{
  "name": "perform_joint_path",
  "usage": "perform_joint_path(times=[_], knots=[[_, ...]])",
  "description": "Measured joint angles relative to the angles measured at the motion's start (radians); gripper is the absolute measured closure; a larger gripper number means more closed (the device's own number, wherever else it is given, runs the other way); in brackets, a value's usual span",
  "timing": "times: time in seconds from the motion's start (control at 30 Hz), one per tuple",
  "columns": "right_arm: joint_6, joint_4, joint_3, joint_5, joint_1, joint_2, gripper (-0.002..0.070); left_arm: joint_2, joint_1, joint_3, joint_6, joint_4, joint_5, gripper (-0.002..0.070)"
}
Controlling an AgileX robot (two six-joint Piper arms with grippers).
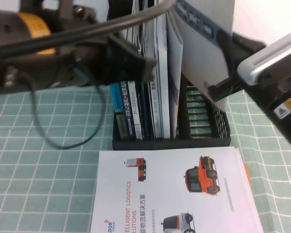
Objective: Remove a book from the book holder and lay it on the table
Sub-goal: Pick up the right side book from the book shelf, then place the picked book on the book
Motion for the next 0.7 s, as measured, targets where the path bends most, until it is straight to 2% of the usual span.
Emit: perform_joint_path(times=[0.2,0.37,0.57,0.7], knots=[[-0.019,0.000,0.002,0.002,0.000,-0.172,0.0667,-0.081,0.000,0.000,0.041,0.001,0.180,0.0678],[-0.037,-0.038,0.004,0.113,-0.002,-0.351,0.0667,-0.150,0.000,0.000,0.054,0.015,0.279,0.0678],[-0.060,-0.236,0.004,0.336,-0.006,-0.531,0.0668,-0.277,0.000,0.107,0.023,0.025,0.210,0.0678],[0.048,-0.449,0.006,0.478,-0.006,-0.620,0.0668,-0.398,0.000,0.254,-0.016,0.025,0.114,0.0678]])
